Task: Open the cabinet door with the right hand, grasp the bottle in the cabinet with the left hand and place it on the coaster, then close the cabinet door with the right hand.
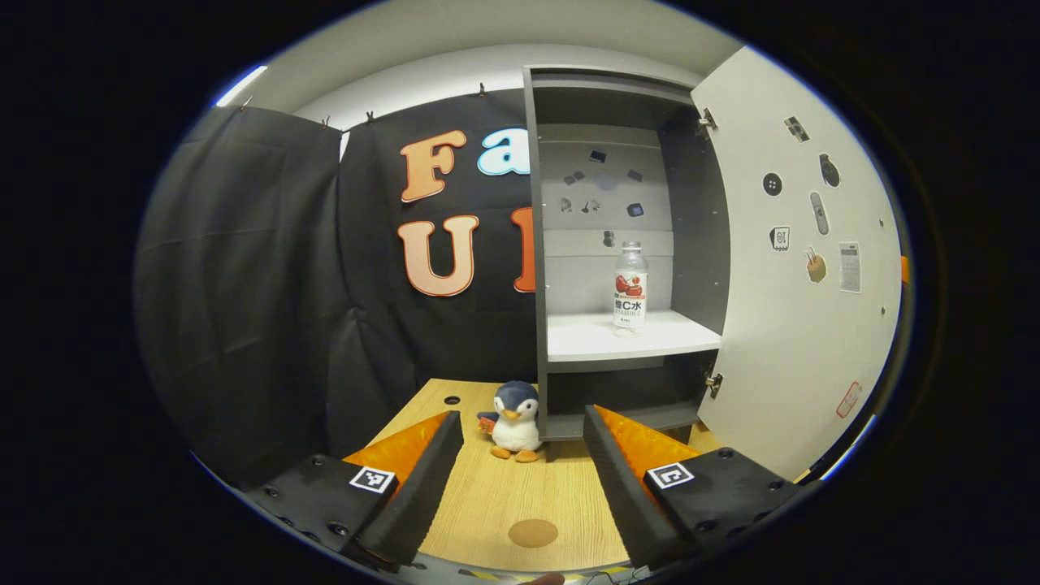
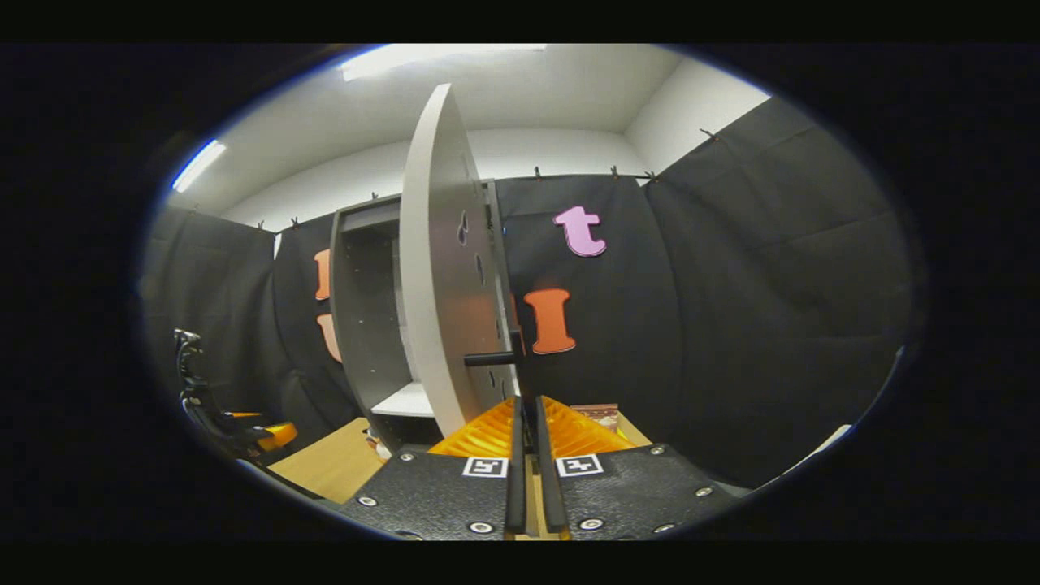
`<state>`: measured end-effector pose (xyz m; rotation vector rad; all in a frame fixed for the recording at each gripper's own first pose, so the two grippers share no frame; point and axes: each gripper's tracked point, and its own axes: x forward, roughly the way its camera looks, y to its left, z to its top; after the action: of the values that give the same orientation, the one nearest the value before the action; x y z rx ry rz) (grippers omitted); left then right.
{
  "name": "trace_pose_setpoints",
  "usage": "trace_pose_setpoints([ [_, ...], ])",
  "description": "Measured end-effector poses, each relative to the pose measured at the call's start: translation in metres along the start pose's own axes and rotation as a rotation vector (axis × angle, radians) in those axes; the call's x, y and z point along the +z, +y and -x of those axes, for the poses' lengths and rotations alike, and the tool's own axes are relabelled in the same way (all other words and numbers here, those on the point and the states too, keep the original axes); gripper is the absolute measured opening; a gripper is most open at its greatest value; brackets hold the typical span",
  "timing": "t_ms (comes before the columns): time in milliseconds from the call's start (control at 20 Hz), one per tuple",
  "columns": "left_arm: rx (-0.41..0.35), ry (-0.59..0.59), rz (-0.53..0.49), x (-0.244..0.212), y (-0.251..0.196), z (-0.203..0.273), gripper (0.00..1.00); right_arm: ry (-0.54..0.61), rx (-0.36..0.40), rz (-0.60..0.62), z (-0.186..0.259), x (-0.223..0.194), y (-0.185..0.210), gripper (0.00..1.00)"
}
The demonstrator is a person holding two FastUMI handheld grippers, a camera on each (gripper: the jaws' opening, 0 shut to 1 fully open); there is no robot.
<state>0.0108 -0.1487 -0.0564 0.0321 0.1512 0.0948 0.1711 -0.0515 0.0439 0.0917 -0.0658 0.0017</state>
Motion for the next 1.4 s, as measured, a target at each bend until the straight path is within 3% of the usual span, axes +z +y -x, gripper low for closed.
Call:
trace_pose_setpoints([
  [200,-0.057,0.004,0.007,0.007,-0.023,-0.029,0.97,-0.043,-0.027,0.017,0.003,0.009,0.001,0.04],
  [400,-0.138,-0.022,0.021,0.026,-0.056,-0.068,0.97,-0.131,-0.036,0.047,0.009,0.03,0.006,0.08],
  [450,-0.155,-0.022,0.021,0.029,-0.064,-0.081,0.97,-0.154,-0.032,0.063,0.006,0.034,0.009,0.0],
  [550,-0.196,-0.025,0.017,0.037,-0.083,-0.107,0.98,-0.176,-0.038,0.102,0.005,0.038,0.01,0.04],
  [650,-0.229,-0.046,0.006,0.05,-0.099,-0.132,0.97,-0.192,-0.025,0.118,0.003,0.04,0.017,0.12],
  [700,-0.245,-0.052,-0.005,0.055,-0.108,-0.145,0.97,-0.205,-0.018,0.132,0.003,0.041,0.022,0.3],
  [750,-0.257,-0.063,-0.011,0.06,-0.115,-0.156,0.97,-0.215,-0.021,0.159,0.001,0.043,0.022,0.34],
  [800,-0.276,-0.071,-0.014,0.066,-0.124,-0.165,0.97,-0.217,-0.042,0.189,-0.001,0.043,0.018,0.54],
  [900,-0.3,-0.095,-0.017,0.079,-0.139,-0.185,0.97,-0.189,-0.066,0.228,-0.002,0.036,0.013,0.68],
  [1100,-0.318,-0.124,-0.023,0.097,-0.158,-0.226,0.97,-0.147,-0.047,0.162,-0.007,0.021,0.034,0.77],
  [1350,-0.337,-0.141,-0.03,0.111,-0.18,-0.277,0.97,-0.116,-0.066,0.189,-0.034,0.008,0.042,0.83],
  [1400,-0.34,-0.141,-0.036,0.112,-0.183,-0.286,0.97,-0.108,-0.065,0.192,-0.039,0.006,0.047,0.8],
])
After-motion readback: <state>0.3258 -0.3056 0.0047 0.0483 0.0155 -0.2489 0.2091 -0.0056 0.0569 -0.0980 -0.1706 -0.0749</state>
